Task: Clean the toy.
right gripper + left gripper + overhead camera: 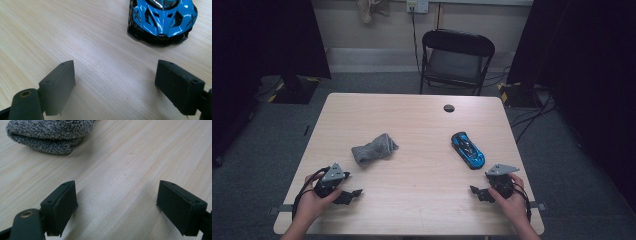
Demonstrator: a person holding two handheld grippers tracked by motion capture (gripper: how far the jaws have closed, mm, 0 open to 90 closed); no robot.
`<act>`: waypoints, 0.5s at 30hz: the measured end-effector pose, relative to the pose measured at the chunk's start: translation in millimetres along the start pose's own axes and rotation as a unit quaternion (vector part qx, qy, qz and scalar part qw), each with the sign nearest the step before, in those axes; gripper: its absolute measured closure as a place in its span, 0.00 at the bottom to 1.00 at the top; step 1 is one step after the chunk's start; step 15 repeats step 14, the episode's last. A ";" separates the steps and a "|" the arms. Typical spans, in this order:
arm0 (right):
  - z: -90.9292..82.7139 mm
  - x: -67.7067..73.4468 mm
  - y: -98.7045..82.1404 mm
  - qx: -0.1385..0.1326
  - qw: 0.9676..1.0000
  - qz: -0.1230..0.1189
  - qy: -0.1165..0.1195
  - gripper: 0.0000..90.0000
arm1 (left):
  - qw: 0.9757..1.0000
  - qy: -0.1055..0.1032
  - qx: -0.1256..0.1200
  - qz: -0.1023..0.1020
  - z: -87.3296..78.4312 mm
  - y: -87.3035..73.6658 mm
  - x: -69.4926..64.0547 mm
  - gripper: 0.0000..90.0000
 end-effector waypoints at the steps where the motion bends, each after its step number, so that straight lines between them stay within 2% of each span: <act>1: -0.1 -0.2 -0.4 -0.003 1.000 0.000 -0.001 0.18 | 1.000 0.000 -0.003 -0.004 0.5 0.1 -0.7 0.18; 4: 0.3 -0.4 -1.3 -0.020 1.000 -0.001 0.002 0.17 | 1.000 -0.001 -0.008 -0.006 0.9 -0.3 -0.7 0.17; 15: 0.0 -0.5 -1.6 -0.020 1.000 -0.001 0.001 0.17 | 1.000 -0.001 -0.009 -0.005 1.0 -0.3 -0.7 0.17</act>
Point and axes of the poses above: each handheld gripper's, and its own axes: z roughly forward along the jaws, y roughly out of its top, x roughly to its left, the point moved 9 cm from there along z, roughly forward along the jaws, and after that the axes turned 3 degrees about z, right-handed, at the moved point
